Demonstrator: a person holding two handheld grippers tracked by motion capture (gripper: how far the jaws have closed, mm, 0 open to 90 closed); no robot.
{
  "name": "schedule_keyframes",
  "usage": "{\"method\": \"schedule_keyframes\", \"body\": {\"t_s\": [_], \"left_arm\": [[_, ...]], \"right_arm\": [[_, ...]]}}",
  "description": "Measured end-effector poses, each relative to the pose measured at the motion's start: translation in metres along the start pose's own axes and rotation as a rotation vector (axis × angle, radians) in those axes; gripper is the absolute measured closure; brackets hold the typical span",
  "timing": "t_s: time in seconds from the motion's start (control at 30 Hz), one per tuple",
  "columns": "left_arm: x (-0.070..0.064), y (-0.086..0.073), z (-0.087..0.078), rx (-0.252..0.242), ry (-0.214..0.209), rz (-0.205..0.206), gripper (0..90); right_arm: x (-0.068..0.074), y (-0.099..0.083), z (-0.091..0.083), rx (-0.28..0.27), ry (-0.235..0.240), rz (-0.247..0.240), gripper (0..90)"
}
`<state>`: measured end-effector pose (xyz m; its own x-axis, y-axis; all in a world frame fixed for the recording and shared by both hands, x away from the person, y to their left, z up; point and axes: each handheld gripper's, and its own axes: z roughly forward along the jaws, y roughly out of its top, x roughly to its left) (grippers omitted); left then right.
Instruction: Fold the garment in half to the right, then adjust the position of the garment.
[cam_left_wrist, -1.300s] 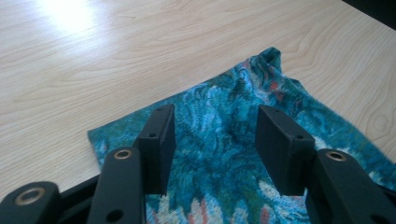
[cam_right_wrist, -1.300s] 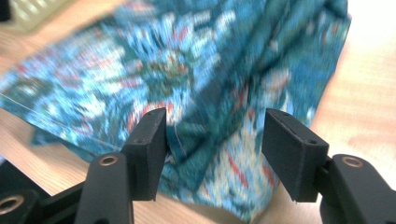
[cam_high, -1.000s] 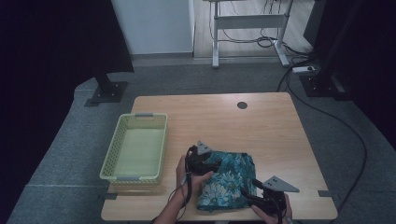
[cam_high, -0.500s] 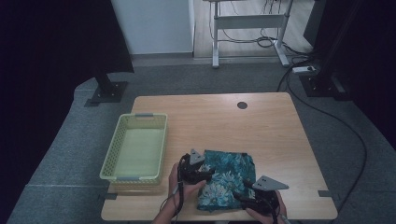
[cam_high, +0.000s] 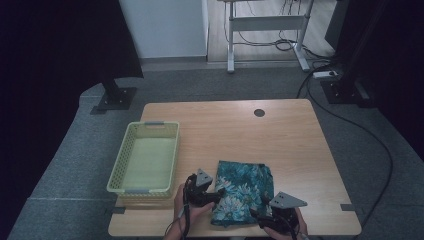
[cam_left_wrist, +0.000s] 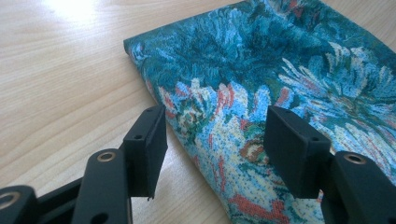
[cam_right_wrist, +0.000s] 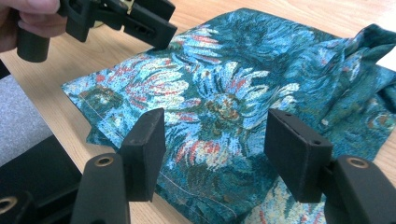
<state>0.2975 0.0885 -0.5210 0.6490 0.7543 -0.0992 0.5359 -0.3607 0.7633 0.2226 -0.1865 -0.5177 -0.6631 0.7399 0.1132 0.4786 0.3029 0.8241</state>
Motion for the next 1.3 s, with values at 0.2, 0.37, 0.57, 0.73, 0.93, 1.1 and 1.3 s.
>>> {"method": "schedule_keyframes", "body": {"t_s": [0.2,0.37,0.57,0.73,0.93,1.1,1.3], "left_arm": [[-0.001,0.012,0.007,-0.024,-0.015,0.013,39.7],[0.001,0.026,0.026,-0.03,-0.038,0.014,39.8],[0.004,0.032,0.052,-0.002,-0.044,0.019,39.7],[0.008,0.029,0.062,0.016,-0.047,0.015,39.7],[0.013,0.024,0.065,0.036,-0.037,0.012,40.2],[0.014,0.02,0.065,0.034,-0.031,0.017,41.4],[0.015,0.018,0.062,0.034,-0.03,0.011,42.4]], "right_arm": [[-0.001,0.009,-0.001,-0.015,-0.005,-0.019,38.4],[-0.003,0.015,0.011,0.001,-0.003,-0.028,38.4],[-0.004,0.018,0.028,0.037,-0.002,-0.047,38.3],[-0.01,0.01,0.035,0.076,-0.006,-0.042,38.1],[-0.022,-0.005,0.038,0.107,0.002,-0.008,38.0],[-0.025,-0.01,0.041,0.113,0.007,-0.013,38.0],[-0.023,-0.011,0.043,0.12,-0.01,-0.047,37.7]]}}
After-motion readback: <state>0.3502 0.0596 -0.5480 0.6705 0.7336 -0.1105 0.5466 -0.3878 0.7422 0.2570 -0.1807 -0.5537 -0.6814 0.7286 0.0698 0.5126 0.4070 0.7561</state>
